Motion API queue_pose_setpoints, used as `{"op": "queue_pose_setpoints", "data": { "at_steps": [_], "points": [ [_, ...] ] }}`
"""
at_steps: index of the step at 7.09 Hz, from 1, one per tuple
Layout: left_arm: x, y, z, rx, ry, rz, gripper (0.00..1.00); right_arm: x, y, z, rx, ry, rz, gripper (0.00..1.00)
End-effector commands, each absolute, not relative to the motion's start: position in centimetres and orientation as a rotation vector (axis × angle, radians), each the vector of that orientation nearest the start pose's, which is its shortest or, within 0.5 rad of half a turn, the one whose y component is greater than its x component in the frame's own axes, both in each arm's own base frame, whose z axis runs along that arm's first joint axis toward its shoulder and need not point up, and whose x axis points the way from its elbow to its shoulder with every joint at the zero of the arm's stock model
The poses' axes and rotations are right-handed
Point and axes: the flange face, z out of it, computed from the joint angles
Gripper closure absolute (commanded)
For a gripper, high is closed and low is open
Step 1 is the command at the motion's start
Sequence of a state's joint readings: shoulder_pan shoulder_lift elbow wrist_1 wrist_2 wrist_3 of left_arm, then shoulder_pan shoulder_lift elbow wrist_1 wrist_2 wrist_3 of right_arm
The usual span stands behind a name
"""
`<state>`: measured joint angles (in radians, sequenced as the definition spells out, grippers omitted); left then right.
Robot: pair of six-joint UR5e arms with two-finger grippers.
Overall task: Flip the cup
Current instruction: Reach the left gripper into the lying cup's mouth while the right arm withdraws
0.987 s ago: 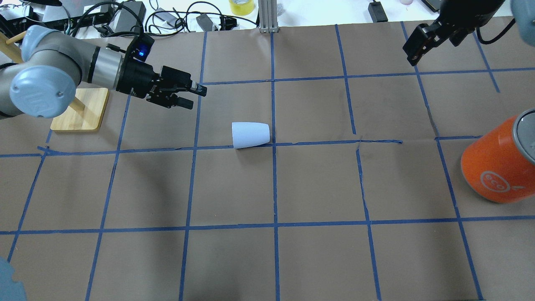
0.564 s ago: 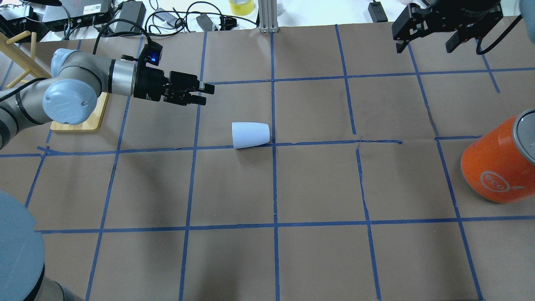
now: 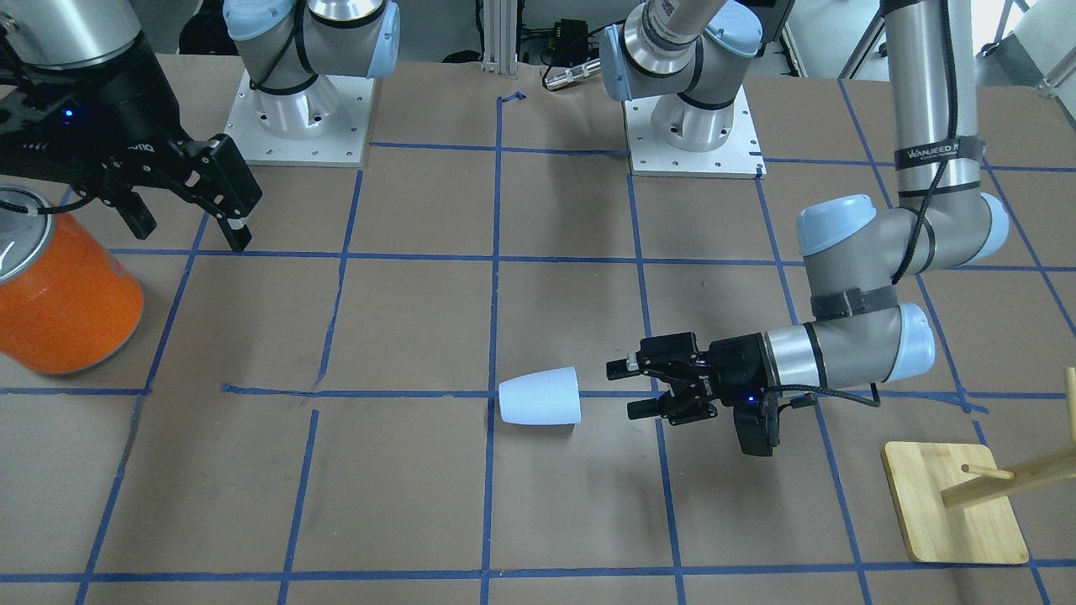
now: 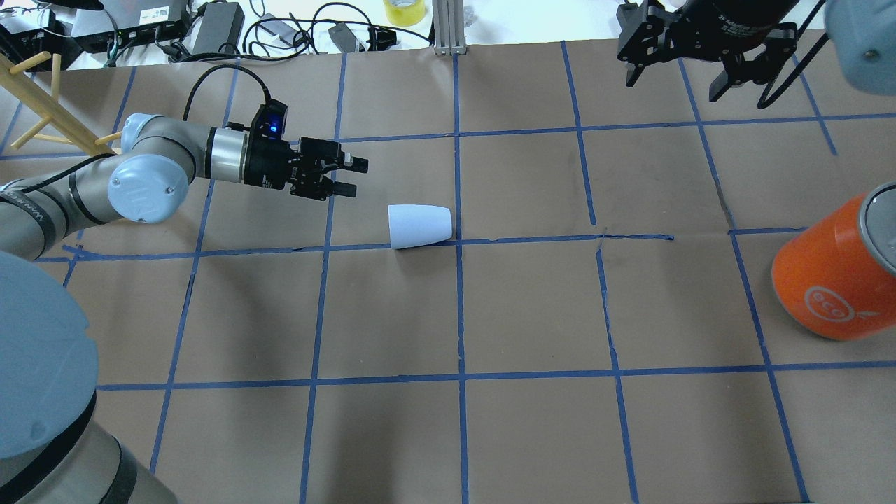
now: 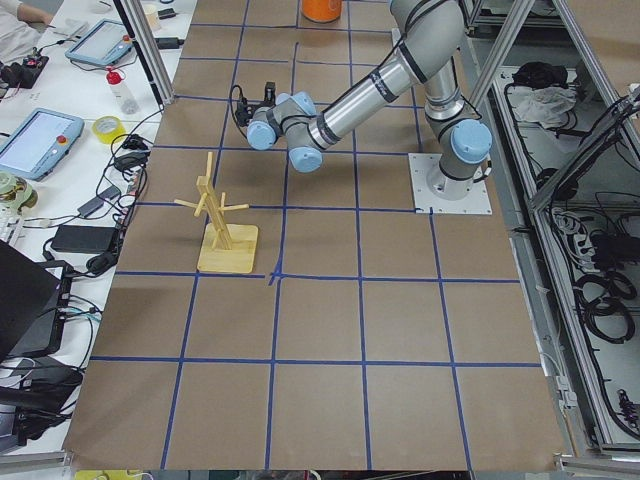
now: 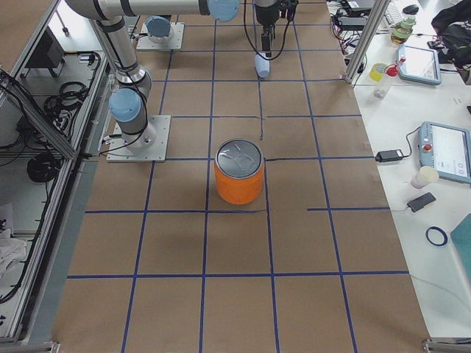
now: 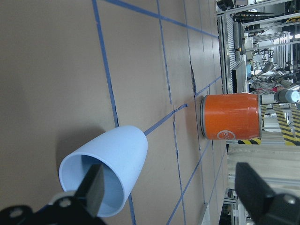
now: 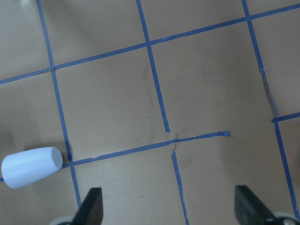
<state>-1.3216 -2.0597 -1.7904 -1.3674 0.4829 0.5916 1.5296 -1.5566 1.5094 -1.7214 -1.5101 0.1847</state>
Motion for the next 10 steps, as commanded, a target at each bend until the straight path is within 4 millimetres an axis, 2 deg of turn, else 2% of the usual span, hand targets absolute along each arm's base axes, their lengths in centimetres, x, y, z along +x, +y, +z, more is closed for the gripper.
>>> {"op": "queue_pose_setpoints", "data": {
  "at_steps": [1,2,4,6,10],
  "points": [
    [-8.0,-59.2,17.0,0.062,-1.938,-0.041,0.09,11.9,-52.0,52.7,0.335,3.036,-0.289,0.0],
    [-8.1,-59.5,15.3,0.087,-1.903,-0.043,0.08,11.9,-52.1,52.7,0.335,3.036,-0.291,0.0],
    [-8.2,-59.2,14.0,0.102,-1.898,-0.07,0.08,11.9,-52.1,52.7,0.335,3.036,-0.291,0.0],
    [-10.1,-58.9,13.8,0.09,-1.896,-0.103,0.14,11.9,-52.1,52.7,0.335,3.036,-0.291,0.0],
    [-10.9,-58.9,12.6,0.108,-1.878,-0.131,0.12,11.9,-52.2,52.8,0.334,3.032,-0.307,0.0]
  ]
}}
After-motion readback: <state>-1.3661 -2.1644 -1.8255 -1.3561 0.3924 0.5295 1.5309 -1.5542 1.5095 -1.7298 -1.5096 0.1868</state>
